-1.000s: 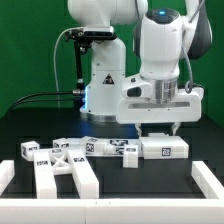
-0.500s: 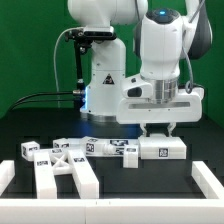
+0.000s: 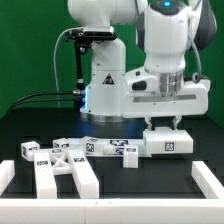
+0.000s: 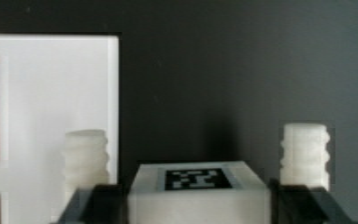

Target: Assemble chair

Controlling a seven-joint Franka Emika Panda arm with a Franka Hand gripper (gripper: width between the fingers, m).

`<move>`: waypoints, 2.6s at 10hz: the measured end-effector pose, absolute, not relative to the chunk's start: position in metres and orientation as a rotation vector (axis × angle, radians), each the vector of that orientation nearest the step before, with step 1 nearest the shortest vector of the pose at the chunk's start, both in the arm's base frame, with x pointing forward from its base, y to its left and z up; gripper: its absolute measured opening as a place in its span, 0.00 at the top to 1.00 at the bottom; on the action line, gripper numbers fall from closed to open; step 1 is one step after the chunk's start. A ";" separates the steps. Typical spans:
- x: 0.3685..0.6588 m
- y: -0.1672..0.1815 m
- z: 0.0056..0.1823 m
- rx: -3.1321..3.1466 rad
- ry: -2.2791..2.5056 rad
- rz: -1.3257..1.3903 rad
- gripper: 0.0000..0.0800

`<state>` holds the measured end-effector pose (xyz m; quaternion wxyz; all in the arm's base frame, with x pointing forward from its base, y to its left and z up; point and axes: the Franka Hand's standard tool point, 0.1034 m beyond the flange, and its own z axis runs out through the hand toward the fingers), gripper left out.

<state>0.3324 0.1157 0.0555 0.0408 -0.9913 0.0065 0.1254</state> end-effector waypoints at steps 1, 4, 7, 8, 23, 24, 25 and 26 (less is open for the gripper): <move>0.341 0.116 0.066 -3.029 0.010 0.405 0.54; 0.345 0.115 0.067 -3.034 0.005 0.391 0.54; 0.378 0.115 0.077 -3.072 -0.081 0.382 0.54; 0.396 0.112 0.080 -3.072 -0.074 0.381 0.54; 0.489 0.056 0.062 -2.753 -1.247 0.254 0.54; 0.503 0.050 0.062 -2.639 -1.475 0.219 0.54; 0.520 0.050 0.067 -2.508 -1.703 0.194 0.54; 0.518 0.048 0.065 -2.462 -1.767 0.192 0.54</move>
Offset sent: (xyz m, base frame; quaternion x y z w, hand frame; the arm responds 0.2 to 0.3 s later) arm 0.0000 0.0000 0.0000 0.0000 0.0000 0.0000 1.0000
